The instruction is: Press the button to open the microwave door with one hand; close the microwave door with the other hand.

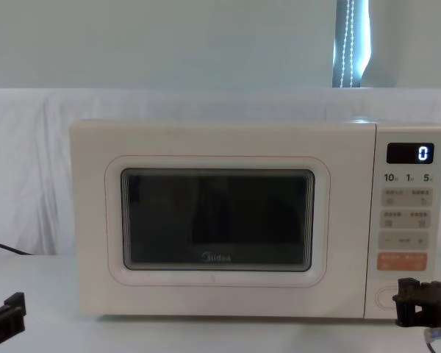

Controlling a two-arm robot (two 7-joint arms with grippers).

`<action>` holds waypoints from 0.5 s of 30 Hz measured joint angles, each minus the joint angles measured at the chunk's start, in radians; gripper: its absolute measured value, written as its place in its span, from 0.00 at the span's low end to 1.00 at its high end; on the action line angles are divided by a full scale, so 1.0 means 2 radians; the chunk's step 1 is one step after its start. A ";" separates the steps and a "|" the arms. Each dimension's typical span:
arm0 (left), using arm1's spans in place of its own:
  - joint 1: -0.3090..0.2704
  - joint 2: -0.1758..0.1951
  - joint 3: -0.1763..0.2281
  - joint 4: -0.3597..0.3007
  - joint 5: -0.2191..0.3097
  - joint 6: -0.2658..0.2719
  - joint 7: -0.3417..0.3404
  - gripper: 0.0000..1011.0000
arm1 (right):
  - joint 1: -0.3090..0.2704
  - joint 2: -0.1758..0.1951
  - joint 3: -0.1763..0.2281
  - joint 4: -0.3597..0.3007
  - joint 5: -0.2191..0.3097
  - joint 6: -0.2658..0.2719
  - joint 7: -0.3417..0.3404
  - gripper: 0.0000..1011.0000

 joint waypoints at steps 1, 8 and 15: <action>0.000 0.000 0.000 0.000 0.000 0.000 0.000 0.99 | 0.003 -0.001 0.001 0.003 0.000 0.002 0.000 0.00; 0.000 0.000 0.000 0.000 0.000 0.000 0.000 0.99 | 0.023 -0.012 0.010 0.029 0.005 0.016 0.002 0.00; 0.000 0.000 0.000 0.000 0.000 0.000 0.000 0.99 | 0.046 -0.026 0.024 0.060 0.014 0.025 -0.001 0.00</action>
